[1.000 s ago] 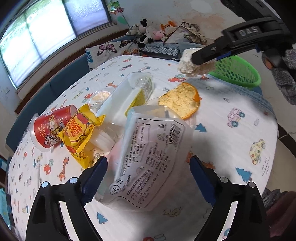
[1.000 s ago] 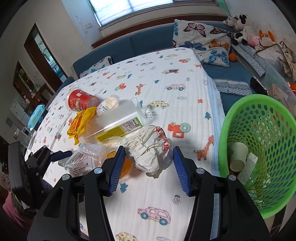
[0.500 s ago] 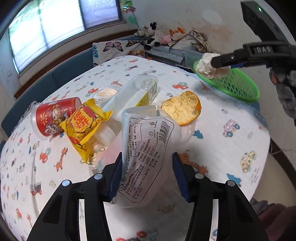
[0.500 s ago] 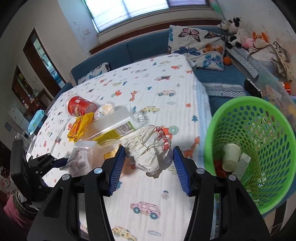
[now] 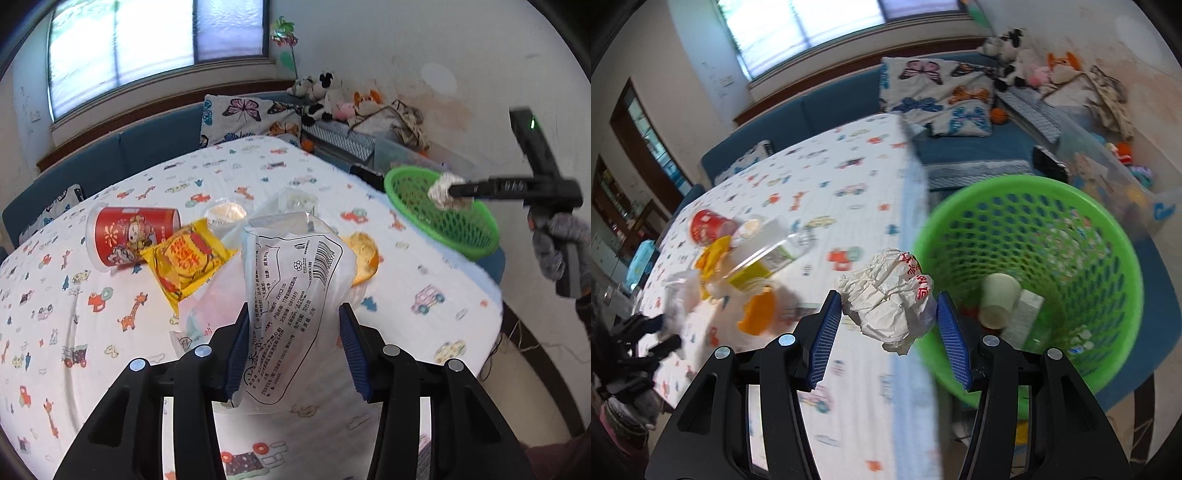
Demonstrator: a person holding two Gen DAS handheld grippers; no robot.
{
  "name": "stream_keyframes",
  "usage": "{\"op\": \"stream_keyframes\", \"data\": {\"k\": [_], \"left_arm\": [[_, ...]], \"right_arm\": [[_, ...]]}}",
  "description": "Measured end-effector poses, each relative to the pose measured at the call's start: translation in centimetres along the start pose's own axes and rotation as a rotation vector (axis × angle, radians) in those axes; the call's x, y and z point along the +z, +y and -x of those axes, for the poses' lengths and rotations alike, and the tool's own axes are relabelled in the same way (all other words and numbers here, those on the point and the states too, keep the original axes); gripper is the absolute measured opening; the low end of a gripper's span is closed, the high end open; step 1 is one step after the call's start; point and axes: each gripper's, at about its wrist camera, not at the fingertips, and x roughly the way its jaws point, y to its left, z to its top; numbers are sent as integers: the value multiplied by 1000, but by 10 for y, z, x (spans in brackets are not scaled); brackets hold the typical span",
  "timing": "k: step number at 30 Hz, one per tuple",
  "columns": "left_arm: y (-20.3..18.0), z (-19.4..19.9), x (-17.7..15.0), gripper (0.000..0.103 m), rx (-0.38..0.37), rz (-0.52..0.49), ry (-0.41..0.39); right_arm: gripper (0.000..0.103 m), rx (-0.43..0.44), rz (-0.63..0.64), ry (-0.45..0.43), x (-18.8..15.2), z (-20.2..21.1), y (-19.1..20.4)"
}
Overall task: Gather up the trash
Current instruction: 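Carry the tissue to the basket with the right tool while the left tool grasps and lifts the bag, then carry the clear plastic bag over the basket and open the left tool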
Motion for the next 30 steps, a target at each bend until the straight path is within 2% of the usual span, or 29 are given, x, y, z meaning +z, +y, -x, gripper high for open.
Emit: {"op": "stream_keyframes", "data": {"k": [8,17,24,27,30], "left_arm": [[-23,1,32,44,-50,-12,-53],[-73,-12,79,44,-122,-74,-92],[-115,-39,114,44,-174,-121,-77],[-130,-54,126,44,-192,-137,-64],[-145,-70,137,44,-209,-148,-42]], "right_arm": [[54,-93,-24,10,-6,-4,-34],[56,-171,-16,28,-13,-10,-57],[56,-190,-29,38,-16,-11,-76],[61,-197,-35,34,-16,-8,-83],[61,-196,-45,24,-15,-3,-90]]}}
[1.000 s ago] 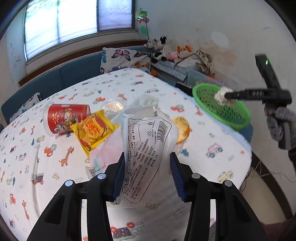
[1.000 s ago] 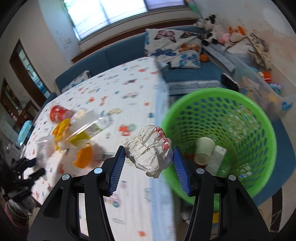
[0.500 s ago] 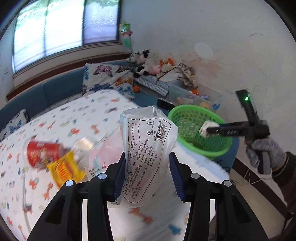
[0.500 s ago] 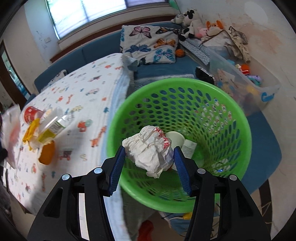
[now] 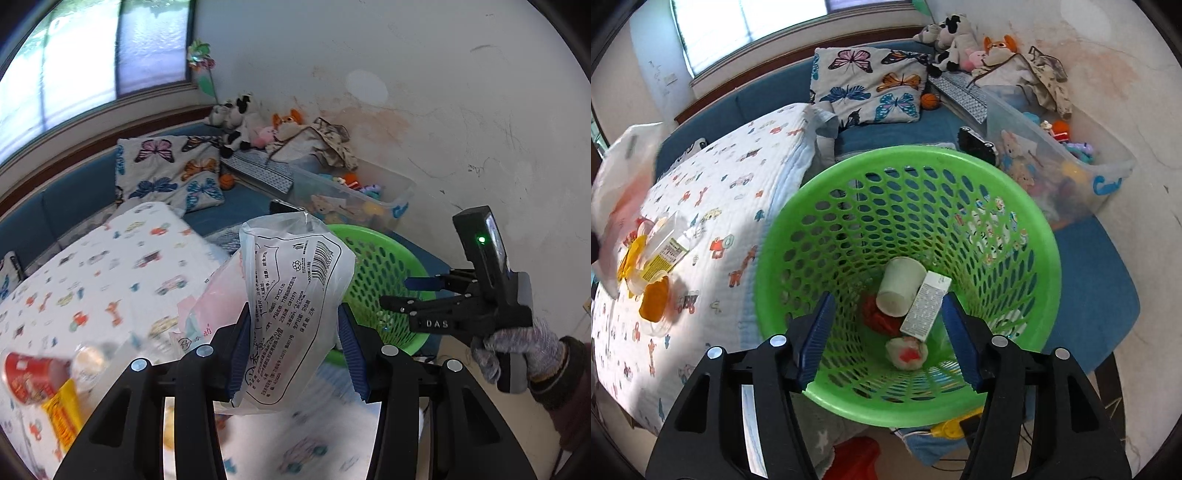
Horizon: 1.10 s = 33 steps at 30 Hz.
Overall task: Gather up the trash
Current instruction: 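Carry the clear plastic bag over the basket and open the left tool, then move both open tools back over the table toward the orange peel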
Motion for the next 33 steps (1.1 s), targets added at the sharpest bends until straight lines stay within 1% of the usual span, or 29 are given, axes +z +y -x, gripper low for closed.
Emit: {"op": "stream_keyframes", "data": {"k": [7,11,16,19,20,21,24,25,28,33], "left_arm": [[-24,-47,20,44,-29,-28,54],[-36,-72,24,44,-46,-23,94],[-48,-100,25,46,-47,-29,140],[-54,-111,23,50,-46,-32,157],[-56,-113,22,55,-47,-34,162],[-57,-116,21,58,-46,-36,165],[-58,-119,20,66,-49,-31,165],[-57,-119,20,71,-55,-22,164],[-55,-117,19,79,-70,-14,153],[-47,-105,19,79,-63,12,131]], "right_arm": [[62,-11,-19,-14,-2,11,-18],[63,-12,-41,-23,-6,19,-28],[63,-18,-58,-24,-12,25,-37],[63,-19,-68,-27,-14,28,-43],[64,-21,-69,-27,-14,29,-43],[67,-26,-70,-30,-14,30,-45],[68,-31,-71,-30,-14,32,-47],[68,-33,-71,-30,-14,32,-47],[68,-37,-71,-34,-12,35,-48],[71,-39,-70,-39,-12,42,-46]]}}
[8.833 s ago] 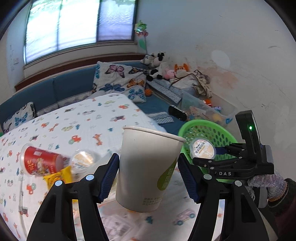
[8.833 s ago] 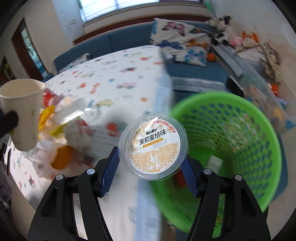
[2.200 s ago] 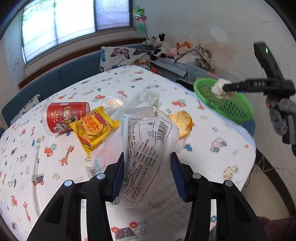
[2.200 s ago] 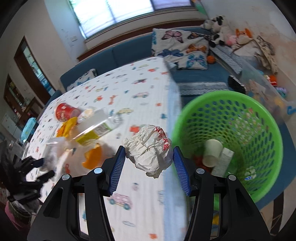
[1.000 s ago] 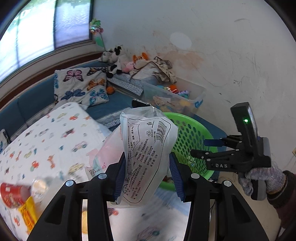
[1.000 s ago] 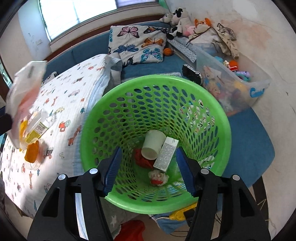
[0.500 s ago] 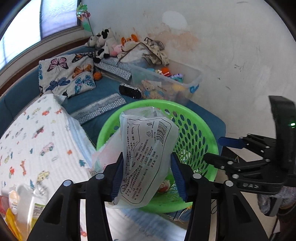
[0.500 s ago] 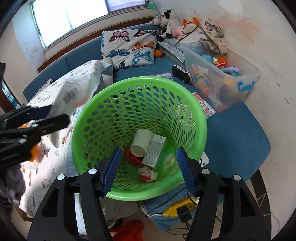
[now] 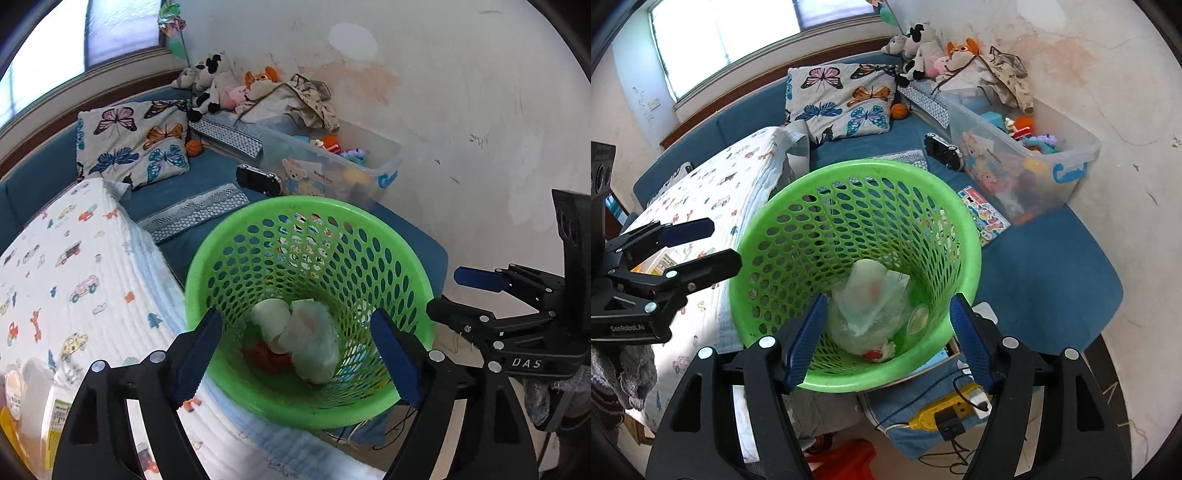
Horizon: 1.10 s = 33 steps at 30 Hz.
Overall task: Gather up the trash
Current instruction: 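Move both open tools back over the table toward the orange peel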
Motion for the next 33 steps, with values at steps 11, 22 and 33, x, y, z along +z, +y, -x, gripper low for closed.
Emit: {"op": "stream_keyframes", "data": {"k": [11,22,33], "left_arm": [[23,57,-24,79,20,46,-82],[63,114,-65,79,94,134,-141],[116,166,-116,79,212,237,-188]], "right_arm": [[76,14,32,-21,3,16,20],[79,114,121,-38,0,22,87],[79,231,239,3,-8,5,172]]}}
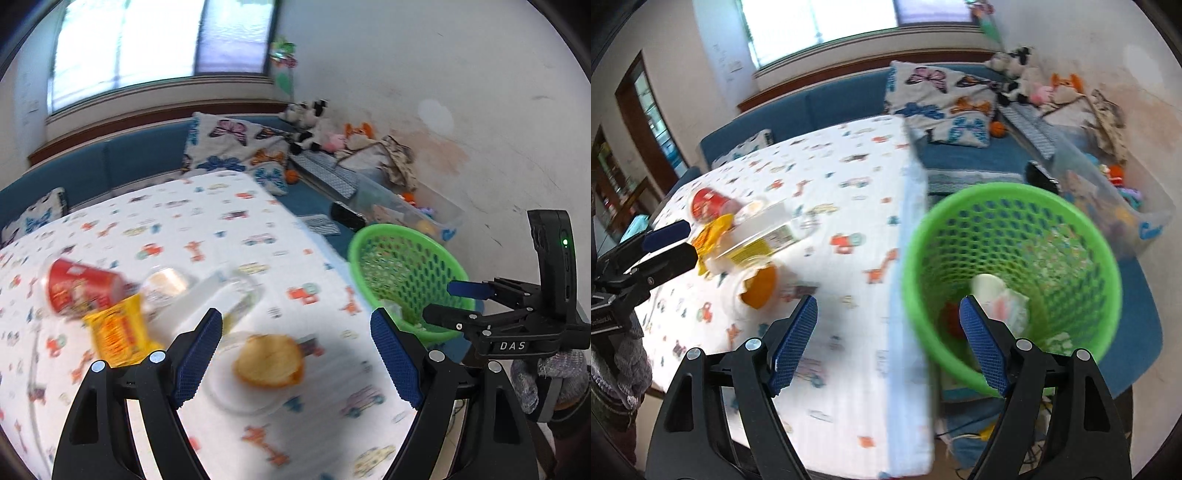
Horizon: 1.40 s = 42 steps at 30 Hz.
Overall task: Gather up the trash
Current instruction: 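Move both open tools back over the table toward the orange peel, then grasp the orange peel with the right tool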
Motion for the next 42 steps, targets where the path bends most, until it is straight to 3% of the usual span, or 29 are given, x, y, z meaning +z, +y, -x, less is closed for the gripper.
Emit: {"op": "stream_keyframes", "data": {"k": [15,20,28,35,42], "left_arm": [[91,40,-45,79,125,172,-12],[101,45,-59,79,125,195,-6],[106,40,-74,79,121,211,24],[108,37,-80,79,117,222,39],[107,31,-84,79,104,219,57]], "right_arm": [[79,128,138,71,-2,-48,95],[79,134,151,97,0,-66,108],[67,128,155,132,2,-88,116],[66,107,186,150,2,-101,126],[42,89,184,153,1,-104,123]]}}
